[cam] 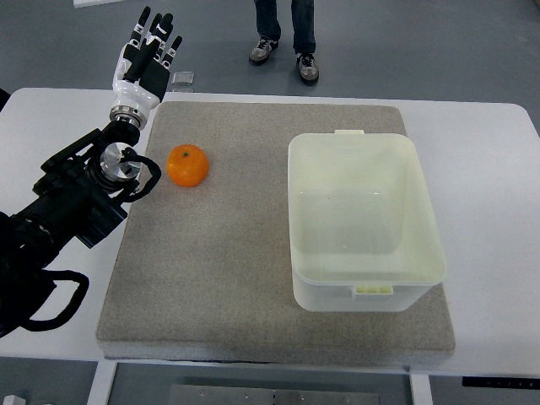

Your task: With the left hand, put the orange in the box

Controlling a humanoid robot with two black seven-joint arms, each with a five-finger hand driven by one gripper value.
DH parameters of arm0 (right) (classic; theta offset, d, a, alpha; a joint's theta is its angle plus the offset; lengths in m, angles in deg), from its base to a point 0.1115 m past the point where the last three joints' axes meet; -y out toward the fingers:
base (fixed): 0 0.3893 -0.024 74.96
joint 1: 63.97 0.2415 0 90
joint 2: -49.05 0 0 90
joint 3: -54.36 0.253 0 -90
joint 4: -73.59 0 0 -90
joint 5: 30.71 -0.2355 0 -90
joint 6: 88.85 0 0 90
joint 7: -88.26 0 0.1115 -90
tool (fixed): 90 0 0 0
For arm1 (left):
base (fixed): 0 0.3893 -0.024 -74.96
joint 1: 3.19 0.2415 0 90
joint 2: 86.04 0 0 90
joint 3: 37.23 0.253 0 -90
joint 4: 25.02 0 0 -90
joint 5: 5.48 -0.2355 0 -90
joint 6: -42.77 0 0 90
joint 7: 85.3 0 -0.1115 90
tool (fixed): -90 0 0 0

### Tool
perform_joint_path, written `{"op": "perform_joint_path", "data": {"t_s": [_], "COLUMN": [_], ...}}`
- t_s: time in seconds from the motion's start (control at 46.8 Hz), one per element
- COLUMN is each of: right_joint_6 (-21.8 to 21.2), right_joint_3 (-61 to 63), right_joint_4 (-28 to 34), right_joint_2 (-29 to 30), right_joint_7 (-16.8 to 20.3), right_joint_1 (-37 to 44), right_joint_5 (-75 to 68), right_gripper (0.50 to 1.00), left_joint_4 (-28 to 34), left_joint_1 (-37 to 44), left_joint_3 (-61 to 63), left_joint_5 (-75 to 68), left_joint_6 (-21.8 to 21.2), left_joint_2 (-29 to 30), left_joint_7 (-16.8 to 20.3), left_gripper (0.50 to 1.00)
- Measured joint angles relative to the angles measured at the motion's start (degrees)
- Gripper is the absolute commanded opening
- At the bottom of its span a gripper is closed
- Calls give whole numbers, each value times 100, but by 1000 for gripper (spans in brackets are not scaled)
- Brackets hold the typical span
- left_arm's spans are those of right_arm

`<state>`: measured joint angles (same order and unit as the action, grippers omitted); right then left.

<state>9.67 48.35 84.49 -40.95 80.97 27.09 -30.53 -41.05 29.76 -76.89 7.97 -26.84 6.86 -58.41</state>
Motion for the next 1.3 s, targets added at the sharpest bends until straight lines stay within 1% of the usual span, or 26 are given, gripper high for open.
{"op": "perform_joint_path", "data": {"t_s": [0.471, 0.62, 0.749, 1.048, 1.305], "right_joint_6": [0, 0, 0, 0, 0], "right_joint_3": [-5, -4, -3, -5, -4], "right_joint_4": [0, 0, 0, 0, 0], "right_joint_2": [0, 0, 0, 0, 0], "right_joint_7": [0, 0, 0, 0, 0], "right_joint_1": [0, 0, -2, 0, -3], "right_joint_5": [0, 0, 0, 0, 0], "right_gripper": [932, 932, 932, 932, 932], "left_joint_4": [11, 50, 32, 56, 6], "left_joint_1": [-9, -121, -140, -219, -222], "left_joint_3": [3, 23, 40, 70, 88], "left_joint_5": [-6, -15, -17, -26, -168], "left_joint_6": [7, -69, -83, -101, -220], "left_joint_2": [-3, 9, 115, 149, 162], "left_joint_7": [18, 18, 18, 18, 9], "left_gripper": [990, 990, 990, 990, 990]}}
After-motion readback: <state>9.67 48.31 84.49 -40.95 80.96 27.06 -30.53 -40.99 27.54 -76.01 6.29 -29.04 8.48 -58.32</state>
